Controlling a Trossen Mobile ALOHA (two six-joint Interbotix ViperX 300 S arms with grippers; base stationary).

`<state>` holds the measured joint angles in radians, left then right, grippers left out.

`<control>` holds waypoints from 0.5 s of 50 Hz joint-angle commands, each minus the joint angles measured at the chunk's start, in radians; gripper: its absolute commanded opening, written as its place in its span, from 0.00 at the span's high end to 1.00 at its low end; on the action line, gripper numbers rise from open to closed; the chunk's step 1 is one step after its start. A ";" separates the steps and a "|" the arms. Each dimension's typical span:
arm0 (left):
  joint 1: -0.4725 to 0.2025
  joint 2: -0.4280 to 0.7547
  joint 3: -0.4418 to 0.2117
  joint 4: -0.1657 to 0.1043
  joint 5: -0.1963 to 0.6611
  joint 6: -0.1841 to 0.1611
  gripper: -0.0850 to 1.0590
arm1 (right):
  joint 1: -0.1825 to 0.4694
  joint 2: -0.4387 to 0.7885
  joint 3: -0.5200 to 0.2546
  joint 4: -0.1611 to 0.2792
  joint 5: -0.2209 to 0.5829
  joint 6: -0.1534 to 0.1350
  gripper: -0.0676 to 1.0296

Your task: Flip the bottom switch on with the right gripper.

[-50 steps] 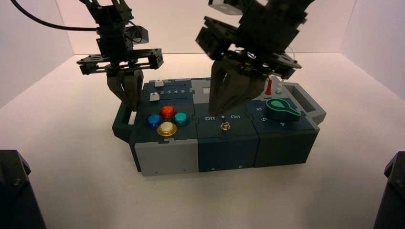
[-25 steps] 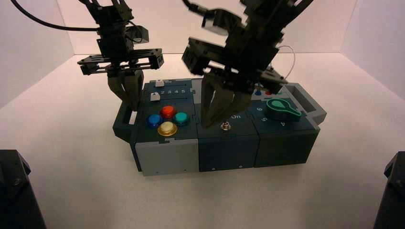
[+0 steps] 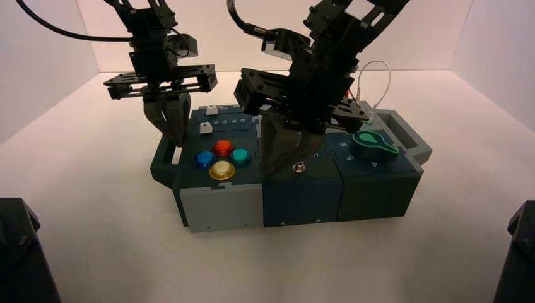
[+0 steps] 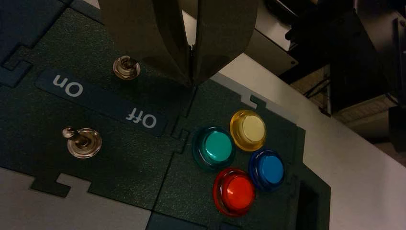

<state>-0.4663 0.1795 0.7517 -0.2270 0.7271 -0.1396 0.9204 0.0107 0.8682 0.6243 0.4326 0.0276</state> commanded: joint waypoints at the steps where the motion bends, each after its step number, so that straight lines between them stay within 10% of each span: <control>1: -0.026 0.100 0.002 0.006 -0.103 0.051 0.95 | -0.017 -0.020 -0.014 -0.005 -0.005 0.006 0.96; 25: -0.026 0.117 -0.003 0.008 -0.109 0.061 0.95 | -0.066 -0.029 -0.023 -0.028 0.009 0.002 0.96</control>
<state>-0.4679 0.1856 0.7470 -0.2270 0.7271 -0.1335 0.8636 0.0046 0.8682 0.5983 0.4433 0.0261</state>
